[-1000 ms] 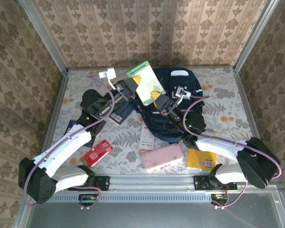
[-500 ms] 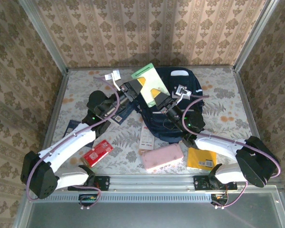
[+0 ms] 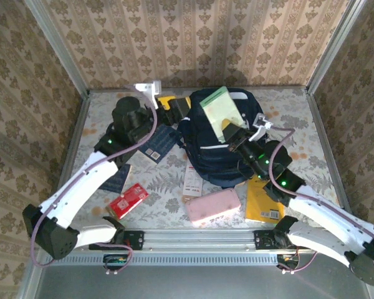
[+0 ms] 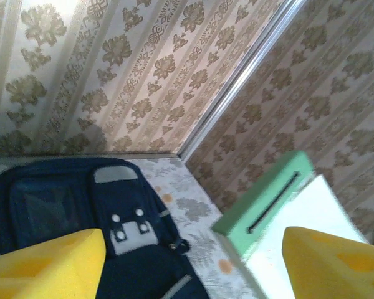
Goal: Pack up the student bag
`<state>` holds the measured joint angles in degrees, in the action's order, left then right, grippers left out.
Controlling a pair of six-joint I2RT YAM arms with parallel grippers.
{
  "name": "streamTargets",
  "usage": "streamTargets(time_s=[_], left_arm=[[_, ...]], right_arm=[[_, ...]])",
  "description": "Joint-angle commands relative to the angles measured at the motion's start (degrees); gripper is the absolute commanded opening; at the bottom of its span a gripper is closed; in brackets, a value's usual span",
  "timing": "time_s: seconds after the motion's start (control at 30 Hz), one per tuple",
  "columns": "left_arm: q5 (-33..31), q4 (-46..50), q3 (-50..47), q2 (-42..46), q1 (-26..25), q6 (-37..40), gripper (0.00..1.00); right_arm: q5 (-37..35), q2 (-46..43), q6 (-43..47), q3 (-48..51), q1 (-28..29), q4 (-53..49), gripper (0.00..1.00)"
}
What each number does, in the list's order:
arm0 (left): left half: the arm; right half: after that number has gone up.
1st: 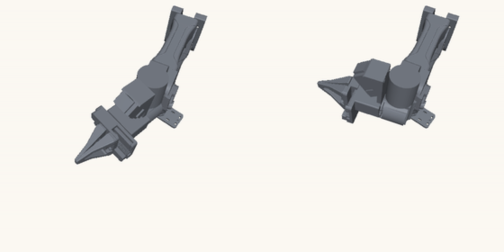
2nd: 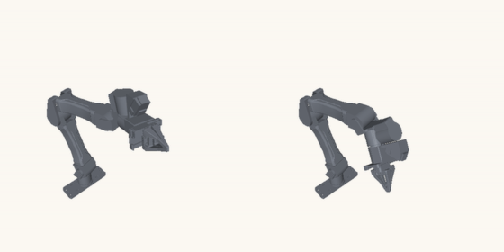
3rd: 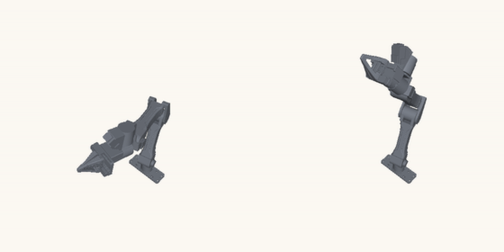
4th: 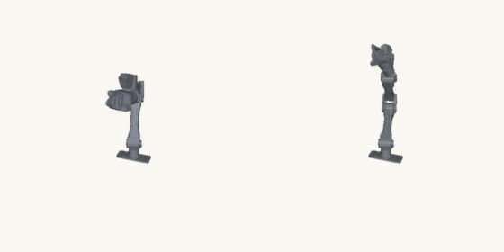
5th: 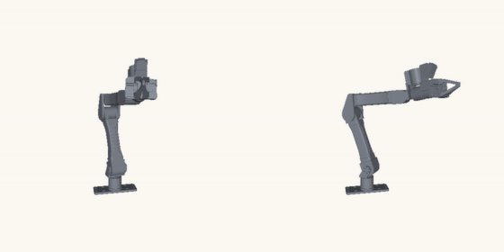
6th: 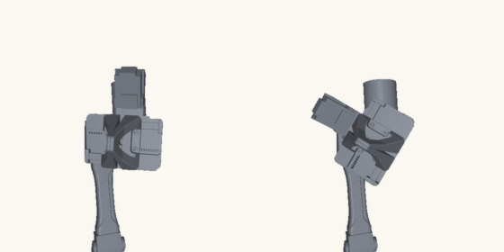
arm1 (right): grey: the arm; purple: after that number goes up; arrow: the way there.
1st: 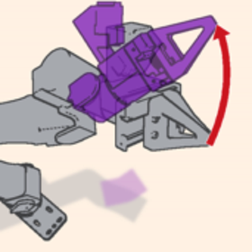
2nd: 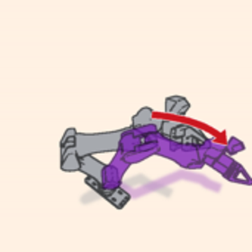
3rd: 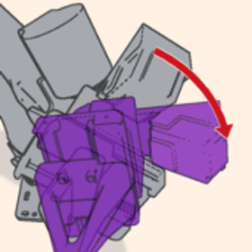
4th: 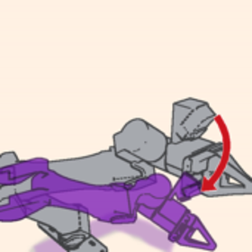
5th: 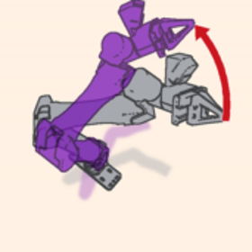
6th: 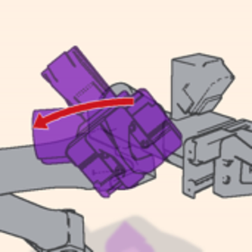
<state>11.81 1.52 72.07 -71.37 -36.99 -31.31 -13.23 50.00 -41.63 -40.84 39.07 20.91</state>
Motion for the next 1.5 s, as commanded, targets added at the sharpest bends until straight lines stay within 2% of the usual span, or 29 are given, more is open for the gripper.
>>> streamTargets(time_s=[0.0,0.07,0.17,0.33,0.47,0.6,0.7,0.9,1.2,1.27,1.47], left_arm=[[3.4,26.0,13.9,-13.3,0.1,18.0,0.77],[5.1,33.9,20.2,-19.6,-0.8,25.4,0.78],[7.2,40.1,25.2,-27.9,-2.4,34.4,0.81],[16.7,51.1,42.8,-45.9,-2.8,40.4,0.82],[24.1,59.9,60.1,-59.4,-2.7,42.4,0.72],[32.0,59.8,67.8,-66.7,-2.9,40.5,0.69],[34.6,58.1,68.9,-69.8,-3.5,38.4,0.69],[33.3,56.8,68.6,-73.1,-5.7,36.5,0.70],[32.8,55.2,64.8,-72.5,-6.5,36.7,0.69],[34.5,54.9,64.3,-72.3,-6.4,36.6,0.66],[38.5,54.6,62.0,-71.1,-6.6,36.7,0.39]], right_arm=[[-11.3,-4.2,8.7,-5.9,-4.3,-26.9,0.00],[-13.8,-7.0,8.0,-5.7,-6.9,-32.3,0.00],[-20.7,-10.6,9.3,-4.8,-8.2,-37.3,0.00],[-30.9,-11.7,8.9,-6.7,-8.2,-44.3,0.00],[-30.3,-11.3,9.3,-6.6,-8.2,-45.6,0.00],[-28.2,-13.3,10.0,-3.6,-8.3,-43.5,0.00],[-26.6,-13.8,11.3,-2.2,-8.4,-42.2,0.00],[-21.9,-12.4,12.2,-1.1,-8.9,-39.5,0.00],[-17.8,-11.8,12.3,0.7,-10.0,-37.5,0.00],[-17.2,-11.7,12.4,1.1,-10.1,-37.3,0.00],[-16.8,-11.7,12.4,1.6,-10.7,-37.4,0.00]])
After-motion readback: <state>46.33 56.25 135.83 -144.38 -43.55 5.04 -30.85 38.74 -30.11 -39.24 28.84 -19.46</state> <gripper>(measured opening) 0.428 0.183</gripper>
